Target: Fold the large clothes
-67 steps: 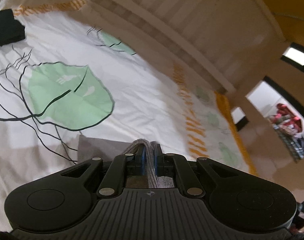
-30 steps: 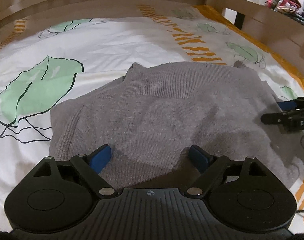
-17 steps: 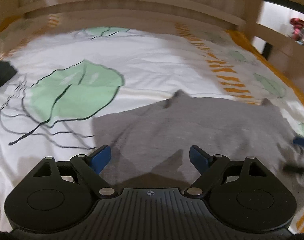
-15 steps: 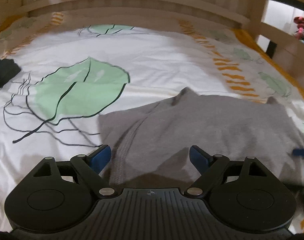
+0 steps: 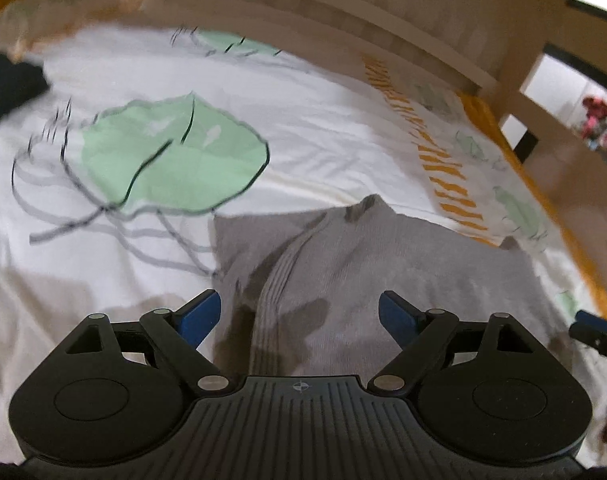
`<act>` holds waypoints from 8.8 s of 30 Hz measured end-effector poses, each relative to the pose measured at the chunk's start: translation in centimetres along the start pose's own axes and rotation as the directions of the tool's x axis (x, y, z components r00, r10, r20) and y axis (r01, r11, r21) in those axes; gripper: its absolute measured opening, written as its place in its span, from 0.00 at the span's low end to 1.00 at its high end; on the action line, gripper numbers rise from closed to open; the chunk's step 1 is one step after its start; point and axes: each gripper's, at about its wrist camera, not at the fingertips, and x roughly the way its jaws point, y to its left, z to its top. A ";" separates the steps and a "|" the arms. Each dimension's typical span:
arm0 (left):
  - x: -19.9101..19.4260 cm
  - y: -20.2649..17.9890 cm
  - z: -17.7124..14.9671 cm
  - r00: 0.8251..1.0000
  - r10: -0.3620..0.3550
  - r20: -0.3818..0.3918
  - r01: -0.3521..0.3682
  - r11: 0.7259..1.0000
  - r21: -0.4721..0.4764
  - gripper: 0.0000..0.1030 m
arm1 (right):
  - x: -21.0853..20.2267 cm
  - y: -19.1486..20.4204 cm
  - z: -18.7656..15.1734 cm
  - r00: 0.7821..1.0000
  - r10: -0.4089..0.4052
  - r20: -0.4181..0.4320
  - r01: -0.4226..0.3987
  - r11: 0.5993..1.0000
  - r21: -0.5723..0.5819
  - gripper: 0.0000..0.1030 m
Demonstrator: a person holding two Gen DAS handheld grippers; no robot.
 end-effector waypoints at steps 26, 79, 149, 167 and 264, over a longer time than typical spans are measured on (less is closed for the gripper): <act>2.4 1.7 -4.4 0.969 -0.212 -0.124 0.183 0.960 -0.214 0.83 | -2.7 -7.3 -6.8 0.974 0.182 -0.133 -0.077 0.824 0.561 0.92; -6.8 -6.5 -7.4 0.983 -0.174 0.064 0.154 0.959 0.238 0.51 | -8.3 4.2 -4.7 0.991 0.116 -0.073 -0.100 0.977 0.190 0.59; -0.6 -4.2 -8.1 1.000 0.016 0.000 -0.016 0.984 0.177 0.99 | -5.8 -4.3 -8.0 0.947 0.059 -0.315 0.063 0.929 0.364 1.00; -0.4 -5.1 -8.5 0.999 0.053 0.011 -0.054 0.976 0.210 0.99 | -1.7 -8.4 -8.5 0.928 0.352 -0.121 -0.195 0.737 0.648 1.00; -6.8 -8.1 -19.2 0.983 -0.177 0.050 0.184 0.959 -0.214 0.16 | -1.7 13.7 2.9 0.809 0.547 -0.217 -0.393 0.777 0.493 0.36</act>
